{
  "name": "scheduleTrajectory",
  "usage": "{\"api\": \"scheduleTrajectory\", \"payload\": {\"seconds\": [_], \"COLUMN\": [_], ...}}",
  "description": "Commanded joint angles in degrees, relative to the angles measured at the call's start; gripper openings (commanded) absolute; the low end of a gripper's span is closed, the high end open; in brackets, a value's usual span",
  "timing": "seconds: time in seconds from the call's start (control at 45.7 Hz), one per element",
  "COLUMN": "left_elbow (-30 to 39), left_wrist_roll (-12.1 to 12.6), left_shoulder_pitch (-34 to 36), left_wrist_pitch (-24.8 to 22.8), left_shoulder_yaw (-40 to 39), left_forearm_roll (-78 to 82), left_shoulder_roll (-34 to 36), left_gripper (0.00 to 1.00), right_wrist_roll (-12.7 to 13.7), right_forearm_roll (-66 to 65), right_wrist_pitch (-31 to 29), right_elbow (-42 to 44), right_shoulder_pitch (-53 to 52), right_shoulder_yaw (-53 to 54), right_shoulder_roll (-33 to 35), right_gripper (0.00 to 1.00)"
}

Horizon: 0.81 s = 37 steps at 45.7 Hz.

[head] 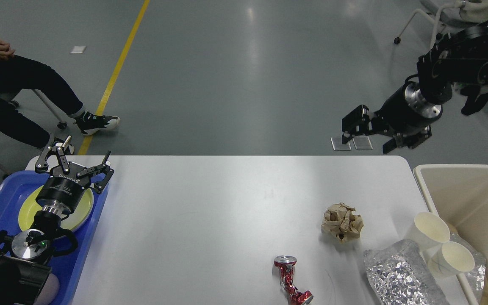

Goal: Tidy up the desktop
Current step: 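Move the right gripper back toward the crumpled brown paper, then grasp the crumpled brown paper with the right gripper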

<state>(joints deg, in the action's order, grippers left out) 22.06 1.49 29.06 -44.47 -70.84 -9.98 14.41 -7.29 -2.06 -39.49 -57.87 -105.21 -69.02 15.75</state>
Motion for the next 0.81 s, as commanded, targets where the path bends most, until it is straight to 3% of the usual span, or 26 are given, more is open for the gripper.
{"api": "scheduleTrajectory", "payload": {"seconds": [0.0,0.263,0.788], "left_elbow": [0.00,0.00,0.00], "left_wrist_roll": [0.00,0.00,0.00], "left_shoulder_pitch": [-0.05,0.03,0.03], "left_wrist_pitch": [0.00,0.00,0.00], "left_shoulder_yaw": [0.00,0.00,0.00], "left_forearm_roll": [-0.04,0.05,0.05], "left_shoulder_roll": [0.00,0.00,0.00], "left_gripper": [0.96,0.97,0.97], "right_wrist_roll": [0.09,0.09,0.17], "right_forearm_roll": [0.04,0.04,0.04], "right_wrist_pitch": [0.65,1.26,10.92], "right_elbow": [8.11,24.73,27.02], "right_shoulder_pitch": [13.52,31.02,39.20], "right_shoulder_yaw": [4.59,9.78,10.05], "right_shoulder_roll": [-0.80,-6.07,-7.22], "right_gripper": [1.00,1.00,1.00]}}
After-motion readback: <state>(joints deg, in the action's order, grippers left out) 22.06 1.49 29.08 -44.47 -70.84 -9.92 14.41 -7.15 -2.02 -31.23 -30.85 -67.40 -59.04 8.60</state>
